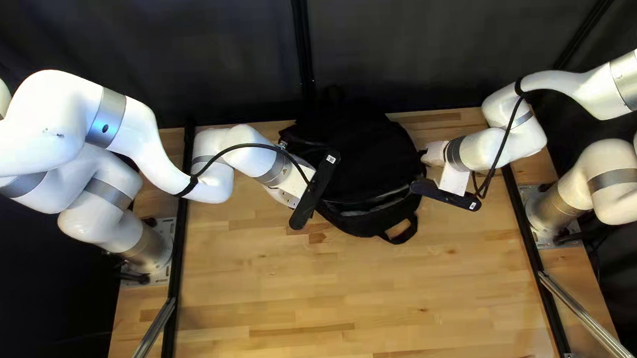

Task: Remove a lunch box from a kids backpack

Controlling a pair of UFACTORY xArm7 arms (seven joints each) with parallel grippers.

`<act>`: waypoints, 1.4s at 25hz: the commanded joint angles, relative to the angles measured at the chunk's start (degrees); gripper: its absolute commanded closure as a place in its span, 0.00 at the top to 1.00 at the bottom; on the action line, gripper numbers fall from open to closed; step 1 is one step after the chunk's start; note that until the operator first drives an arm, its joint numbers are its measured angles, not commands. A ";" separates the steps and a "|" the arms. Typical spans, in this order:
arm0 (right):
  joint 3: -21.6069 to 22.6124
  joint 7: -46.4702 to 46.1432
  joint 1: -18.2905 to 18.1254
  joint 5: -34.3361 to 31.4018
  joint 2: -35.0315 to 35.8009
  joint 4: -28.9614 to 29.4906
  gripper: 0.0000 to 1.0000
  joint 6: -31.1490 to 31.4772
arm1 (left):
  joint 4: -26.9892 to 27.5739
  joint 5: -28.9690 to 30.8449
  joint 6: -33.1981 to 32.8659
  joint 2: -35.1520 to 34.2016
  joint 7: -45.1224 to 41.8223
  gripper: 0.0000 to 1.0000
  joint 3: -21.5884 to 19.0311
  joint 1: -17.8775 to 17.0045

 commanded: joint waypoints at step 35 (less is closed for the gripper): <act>5.42 13.33 2.84 5.25 -10.24 -4.22 1.00 3.98 | 14.98 14.30 8.83 14.76 -46.03 1.00 -13.15 2.23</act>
